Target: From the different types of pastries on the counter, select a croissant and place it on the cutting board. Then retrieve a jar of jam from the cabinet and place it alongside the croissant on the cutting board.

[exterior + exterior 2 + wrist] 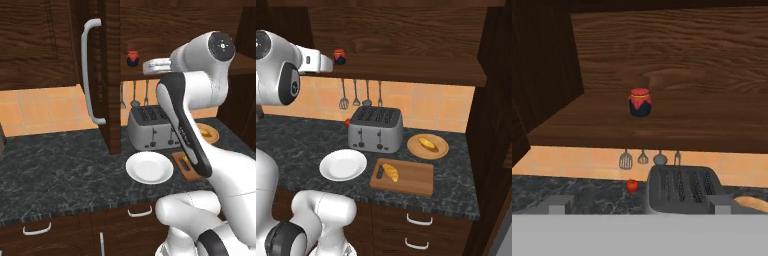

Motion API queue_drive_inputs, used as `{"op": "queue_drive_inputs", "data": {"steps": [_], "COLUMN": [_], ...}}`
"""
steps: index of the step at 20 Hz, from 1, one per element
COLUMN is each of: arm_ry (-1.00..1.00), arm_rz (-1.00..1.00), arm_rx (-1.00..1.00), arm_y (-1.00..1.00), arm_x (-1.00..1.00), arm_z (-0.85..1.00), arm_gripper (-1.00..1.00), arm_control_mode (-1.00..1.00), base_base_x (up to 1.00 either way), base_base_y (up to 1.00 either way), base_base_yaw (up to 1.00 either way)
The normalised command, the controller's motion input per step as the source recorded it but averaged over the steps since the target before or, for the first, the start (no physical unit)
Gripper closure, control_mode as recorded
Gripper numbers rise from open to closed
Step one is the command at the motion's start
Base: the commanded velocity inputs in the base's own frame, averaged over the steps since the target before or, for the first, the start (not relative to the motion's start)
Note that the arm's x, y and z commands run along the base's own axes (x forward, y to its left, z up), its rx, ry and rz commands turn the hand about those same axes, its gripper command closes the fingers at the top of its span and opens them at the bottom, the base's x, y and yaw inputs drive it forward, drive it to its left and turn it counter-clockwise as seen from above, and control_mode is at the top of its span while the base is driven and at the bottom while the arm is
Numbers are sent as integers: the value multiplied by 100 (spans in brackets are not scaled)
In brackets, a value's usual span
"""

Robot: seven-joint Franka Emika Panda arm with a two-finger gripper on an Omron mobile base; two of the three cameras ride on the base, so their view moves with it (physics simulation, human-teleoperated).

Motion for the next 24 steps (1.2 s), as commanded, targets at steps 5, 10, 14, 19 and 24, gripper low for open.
{"op": "queue_drive_inputs", "data": {"steps": [5, 10, 14, 19, 24], "arm_ry": [-2, 0, 0, 0, 0], "arm_rz": [0, 0, 0, 0, 0], "arm_rx": [0, 0, 0, 0, 0], "arm_y": [0, 7, 11, 12, 3], "arm_x": [51, 47, 30, 47, 50], "arm_z": [0, 0, 0, -1, 0], "arm_gripper": [-100, -100, -100, -100, -100], "arm_control_mode": [-100, -100, -100, -100, -100], "base_base_x": [0, 0, 0, 0, 0], "base_base_y": [0, 0, 0, 0, 0], "base_base_yaw": [0, 0, 0, 0, 0]}}
